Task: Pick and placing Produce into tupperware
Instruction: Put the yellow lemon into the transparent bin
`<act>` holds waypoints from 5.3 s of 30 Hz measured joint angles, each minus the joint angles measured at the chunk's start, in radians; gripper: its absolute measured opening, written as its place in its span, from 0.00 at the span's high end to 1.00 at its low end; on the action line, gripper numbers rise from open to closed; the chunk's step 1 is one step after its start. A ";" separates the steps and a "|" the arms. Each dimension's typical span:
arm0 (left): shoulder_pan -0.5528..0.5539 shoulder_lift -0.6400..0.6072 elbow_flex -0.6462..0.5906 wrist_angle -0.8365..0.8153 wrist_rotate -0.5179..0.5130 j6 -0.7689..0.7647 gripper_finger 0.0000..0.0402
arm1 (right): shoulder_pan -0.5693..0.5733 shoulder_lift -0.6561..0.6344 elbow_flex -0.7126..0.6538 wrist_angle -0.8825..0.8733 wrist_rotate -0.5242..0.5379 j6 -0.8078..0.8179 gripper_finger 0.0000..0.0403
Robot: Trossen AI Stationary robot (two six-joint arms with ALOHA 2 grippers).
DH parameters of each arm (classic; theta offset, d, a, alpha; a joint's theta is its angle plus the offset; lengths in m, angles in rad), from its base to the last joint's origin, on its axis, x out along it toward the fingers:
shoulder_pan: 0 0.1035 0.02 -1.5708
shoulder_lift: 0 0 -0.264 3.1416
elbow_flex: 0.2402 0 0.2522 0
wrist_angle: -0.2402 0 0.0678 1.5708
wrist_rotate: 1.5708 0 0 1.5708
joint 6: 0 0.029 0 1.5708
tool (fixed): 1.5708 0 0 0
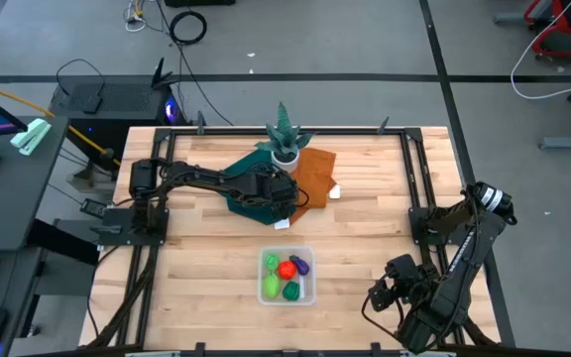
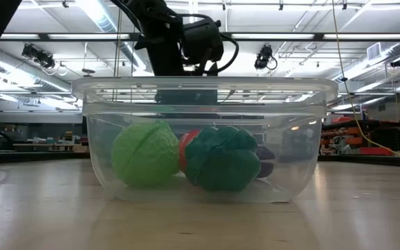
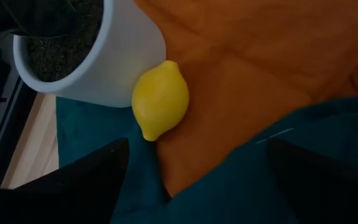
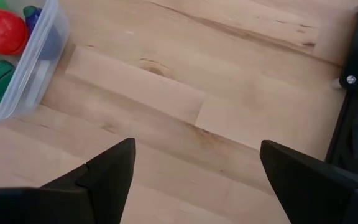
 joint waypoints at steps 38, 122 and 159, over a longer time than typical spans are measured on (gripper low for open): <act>-0.001 0.000 0.000 -0.013 -0.061 -0.072 0.02 | 0.000 0.000 0.000 0.045 -0.002 -0.006 0.23; 0.119 0.077 0.000 0.152 0.057 -0.042 0.00 | -0.033 0.000 0.000 0.120 0.015 -0.051 0.23; 0.119 0.137 0.001 0.234 0.036 -0.034 0.00 | -0.033 0.000 0.000 0.137 0.021 -0.059 0.23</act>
